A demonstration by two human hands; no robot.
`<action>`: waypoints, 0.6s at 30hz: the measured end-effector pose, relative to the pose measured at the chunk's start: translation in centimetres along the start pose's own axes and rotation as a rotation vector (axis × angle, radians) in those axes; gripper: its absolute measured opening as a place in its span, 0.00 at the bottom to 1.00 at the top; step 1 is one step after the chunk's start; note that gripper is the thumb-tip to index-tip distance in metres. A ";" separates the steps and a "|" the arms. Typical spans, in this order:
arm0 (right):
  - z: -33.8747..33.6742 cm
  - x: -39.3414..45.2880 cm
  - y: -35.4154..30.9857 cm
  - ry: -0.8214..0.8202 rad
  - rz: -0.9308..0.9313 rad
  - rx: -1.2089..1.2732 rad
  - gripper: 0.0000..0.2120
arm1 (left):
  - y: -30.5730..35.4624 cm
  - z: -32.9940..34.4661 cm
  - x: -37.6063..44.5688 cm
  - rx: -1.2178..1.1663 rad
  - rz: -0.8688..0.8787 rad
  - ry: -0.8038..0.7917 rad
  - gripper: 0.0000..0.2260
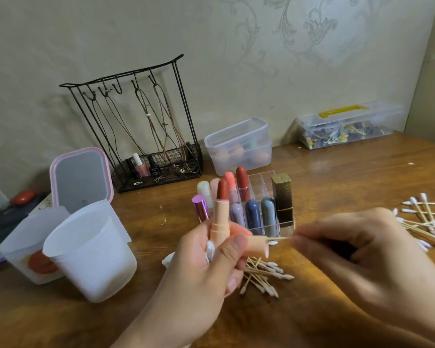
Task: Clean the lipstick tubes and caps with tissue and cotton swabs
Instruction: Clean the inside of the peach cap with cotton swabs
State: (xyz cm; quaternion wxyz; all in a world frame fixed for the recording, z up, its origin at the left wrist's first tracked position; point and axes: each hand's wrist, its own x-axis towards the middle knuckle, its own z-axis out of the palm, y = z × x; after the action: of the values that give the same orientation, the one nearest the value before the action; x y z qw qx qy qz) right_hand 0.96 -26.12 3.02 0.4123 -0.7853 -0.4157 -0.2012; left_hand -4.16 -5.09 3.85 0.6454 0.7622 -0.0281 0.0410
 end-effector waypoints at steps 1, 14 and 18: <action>0.0 0.0 0.0 -0.014 0.002 -0.031 0.15 | 0.0 0.0 0.1 -0.090 -0.034 0.001 0.15; -0.7 0.0 0.0 -0.178 0.006 -0.090 0.14 | -0.4 -0.5 0.4 -0.192 -0.122 0.003 0.17; -0.7 -0.1 0.2 -0.147 0.034 -0.049 0.14 | -0.4 -0.2 0.2 -0.194 -0.157 -0.017 0.20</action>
State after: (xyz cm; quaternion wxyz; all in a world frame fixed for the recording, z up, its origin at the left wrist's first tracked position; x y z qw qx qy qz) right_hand 1.08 -26.75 3.31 0.3646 -0.8149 -0.4263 -0.1459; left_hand -3.89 -4.84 3.53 0.7172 0.6962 0.0226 -0.0192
